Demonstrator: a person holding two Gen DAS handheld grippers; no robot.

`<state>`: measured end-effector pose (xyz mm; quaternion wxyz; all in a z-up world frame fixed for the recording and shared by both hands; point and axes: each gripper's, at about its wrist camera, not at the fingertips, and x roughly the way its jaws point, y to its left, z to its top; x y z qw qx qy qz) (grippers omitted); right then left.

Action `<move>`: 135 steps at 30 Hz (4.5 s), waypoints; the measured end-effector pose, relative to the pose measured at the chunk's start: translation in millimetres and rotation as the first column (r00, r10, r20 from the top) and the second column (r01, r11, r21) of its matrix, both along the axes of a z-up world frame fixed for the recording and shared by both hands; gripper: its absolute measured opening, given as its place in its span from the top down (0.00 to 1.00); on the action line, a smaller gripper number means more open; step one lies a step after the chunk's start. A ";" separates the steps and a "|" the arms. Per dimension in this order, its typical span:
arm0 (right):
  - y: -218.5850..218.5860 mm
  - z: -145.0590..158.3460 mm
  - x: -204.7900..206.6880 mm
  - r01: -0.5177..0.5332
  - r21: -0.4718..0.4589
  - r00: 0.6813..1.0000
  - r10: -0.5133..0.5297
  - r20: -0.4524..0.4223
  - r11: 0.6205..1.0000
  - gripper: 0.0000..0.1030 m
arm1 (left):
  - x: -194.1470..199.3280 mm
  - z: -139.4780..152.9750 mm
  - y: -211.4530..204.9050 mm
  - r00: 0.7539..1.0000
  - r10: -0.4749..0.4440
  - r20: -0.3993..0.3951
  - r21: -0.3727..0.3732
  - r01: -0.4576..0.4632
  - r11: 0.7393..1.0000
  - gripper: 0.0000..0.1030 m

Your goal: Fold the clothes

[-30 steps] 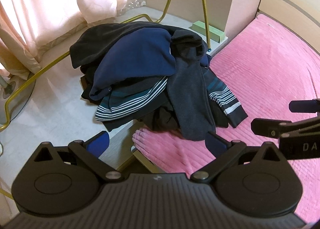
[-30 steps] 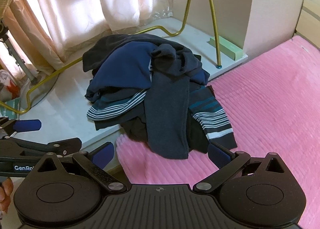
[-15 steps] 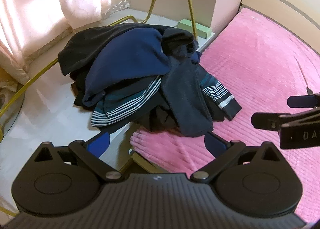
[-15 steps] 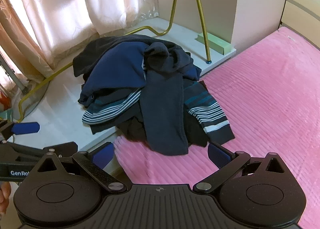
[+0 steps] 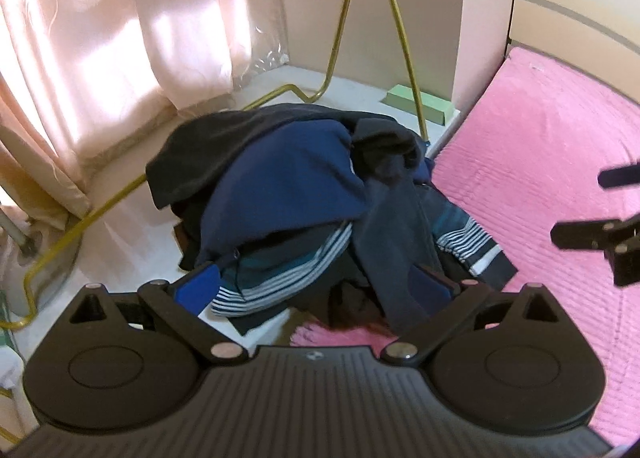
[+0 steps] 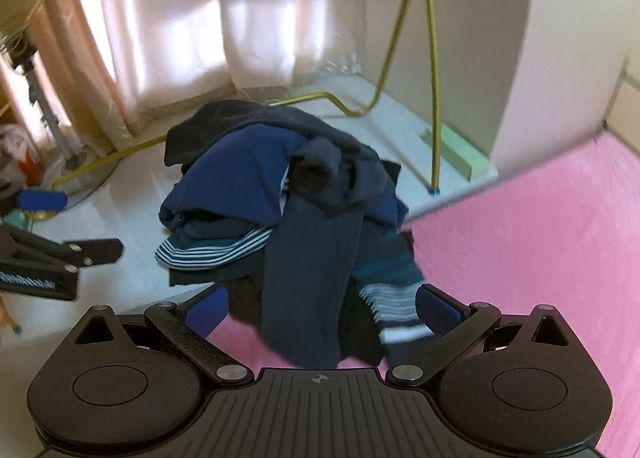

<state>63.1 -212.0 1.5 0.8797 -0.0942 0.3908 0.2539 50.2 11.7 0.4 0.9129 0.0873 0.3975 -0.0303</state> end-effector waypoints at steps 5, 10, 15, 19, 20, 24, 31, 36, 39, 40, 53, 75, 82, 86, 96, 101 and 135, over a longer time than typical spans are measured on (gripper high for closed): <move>6.6 -5.1 26.9 -0.079 -0.007 0.996 0.079 0.047 0.997 0.01 | 25.9 -2.3 -3.3 0.996 -0.091 -0.020 0.126 0.093 0.988 0.04; 27.6 -16.0 64.3 -0.104 -0.013 0.992 0.105 0.069 0.994 0.01 | 81.2 -12.3 -0.7 0.977 -0.209 -0.037 0.206 0.213 0.955 0.04; 44.8 -23.8 110.3 -0.042 0.016 0.997 0.041 0.071 0.999 0.04 | 162.4 -25.9 3.0 0.945 -0.323 -0.044 0.262 0.323 0.909 0.06; 59.5 -25.3 157.8 -0.002 0.068 0.995 -0.004 0.095 0.998 0.29 | 216.7 -35.4 7.6 0.923 -0.381 -0.054 0.317 0.377 0.870 0.08; 65.5 -27.1 170.6 -0.004 0.067 0.994 -0.003 0.106 0.998 0.29 | 226.1 -37.0 9.4 0.921 -0.386 -0.055 0.328 0.382 0.864 0.08; 98.7 -48.0 224.3 -0.075 0.008 0.986 0.073 0.149 0.997 0.37 | 249.6 -44.1 20.5 0.919 -0.389 -0.063 0.343 0.386 0.857 0.08; 160.6 -122.7 282.4 -0.315 -0.276 0.934 0.348 0.081 0.908 0.51 | 247.9 -62.8 38.1 0.924 -0.367 -0.104 0.354 0.380 0.855 0.07; 171.0 -144.1 293.5 -0.345 -0.280 0.921 0.380 0.080 0.896 0.98 | 239.9 -66.5 43.6 0.937 -0.338 -0.093 0.338 0.349 0.874 0.08; 152.1 -117.5 282.4 -0.265 -0.184 0.942 0.295 0.160 0.946 0.98 | 228.4 -53.1 39.7 0.943 -0.332 -0.034 0.323 0.325 0.889 0.08; 142.2 -105.3 274.6 -0.242 -0.158 0.944 0.270 0.190 0.957 0.99 | 223.9 -46.6 37.3 0.944 -0.330 -0.013 0.311 0.318 0.896 0.08; -63.0 23.4 61.1 0.135 0.056 0.894 -0.146 0.423 0.989 0.99 | 79.9 55.7 -55.7 0.862 -0.404 0.308 0.153 0.374 0.915 0.07; -323.0 -83.8 -255.2 0.776 -0.258 0.616 -0.780 0.112 0.576 0.13 | -32.0 -79.7 -264.0 0.586 -0.809 -0.052 0.081 0.810 0.581 0.07; -229.7 -168.0 -224.4 0.514 -0.273 0.821 -0.559 -0.117 0.813 0.14 | 8.6 -160.7 -278.3 0.433 -0.883 -0.182 0.165 0.898 0.407 0.08; -197.9 -227.7 -197.2 0.398 -0.273 0.875 -0.451 -0.174 0.876 0.20 | 40.3 -213.0 -282.6 0.377 -0.893 -0.246 0.140 0.925 0.352 0.13; -190.5 -330.9 -168.2 0.313 -0.352 0.898 -0.395 -0.192 0.882 0.36 | 99.2 -293.0 -296.6 0.276 -0.918 -0.285 0.128 0.960 0.249 0.22; -194.8 -335.6 -166.3 0.258 -0.382 0.920 -0.347 -0.184 0.887 0.37 | 103.6 -301.1 -305.9 0.164 -0.924 -0.346 0.101 0.985 0.137 0.62; -265.8 67.1 -280.5 0.365 0.624 0.817 -0.560 0.142 0.691 0.97 | 54.6 139.0 -342.4 0.007 -0.959 0.283 0.566 0.806 0.173 0.90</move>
